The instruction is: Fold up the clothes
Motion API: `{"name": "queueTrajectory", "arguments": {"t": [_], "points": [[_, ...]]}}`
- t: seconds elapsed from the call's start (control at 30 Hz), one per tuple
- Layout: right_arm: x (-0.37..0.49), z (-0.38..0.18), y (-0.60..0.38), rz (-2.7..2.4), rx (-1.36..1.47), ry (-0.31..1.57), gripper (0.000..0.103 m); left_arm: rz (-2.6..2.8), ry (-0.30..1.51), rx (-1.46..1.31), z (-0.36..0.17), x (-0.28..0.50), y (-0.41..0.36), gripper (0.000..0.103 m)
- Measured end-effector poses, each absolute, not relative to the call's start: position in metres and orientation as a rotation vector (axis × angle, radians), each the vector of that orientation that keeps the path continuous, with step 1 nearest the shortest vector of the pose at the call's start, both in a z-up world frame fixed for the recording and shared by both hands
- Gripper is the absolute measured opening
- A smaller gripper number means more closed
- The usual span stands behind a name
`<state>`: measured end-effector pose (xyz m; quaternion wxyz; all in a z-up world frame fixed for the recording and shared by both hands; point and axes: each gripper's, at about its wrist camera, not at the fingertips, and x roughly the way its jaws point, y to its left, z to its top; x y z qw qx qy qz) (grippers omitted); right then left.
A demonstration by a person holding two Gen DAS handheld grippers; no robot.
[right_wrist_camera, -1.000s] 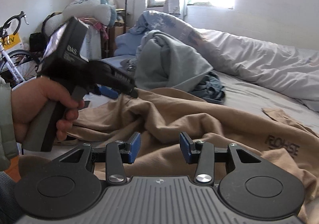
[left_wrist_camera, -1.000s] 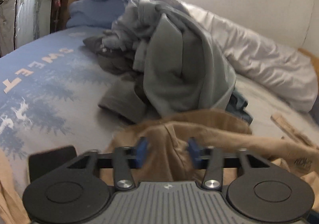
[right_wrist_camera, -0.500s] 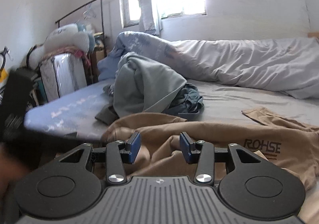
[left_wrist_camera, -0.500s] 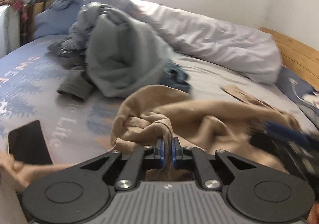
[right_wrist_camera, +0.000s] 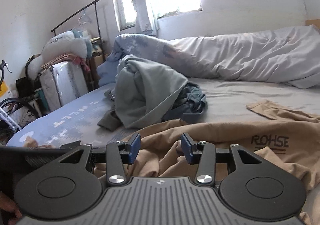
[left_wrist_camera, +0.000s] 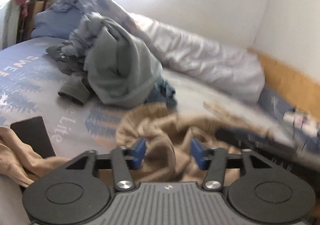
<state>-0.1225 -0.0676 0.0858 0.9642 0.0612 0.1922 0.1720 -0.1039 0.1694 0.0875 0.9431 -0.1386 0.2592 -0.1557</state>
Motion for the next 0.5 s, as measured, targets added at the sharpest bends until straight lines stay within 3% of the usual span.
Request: {"name": "queueTrajectory", "arguments": {"t": [0.2, 0.5], "points": [[-0.121, 0.086, -0.064, 0.356, 0.121, 0.388, 0.046, -0.206, 0.584, -0.388, 0.083, -0.078, 0.206, 0.054], [-0.123, 0.085, -0.058, 0.366, 0.1, 0.388, 0.046, -0.241, 0.748, -0.619, 0.036, -0.033, 0.228, 0.052]]}}
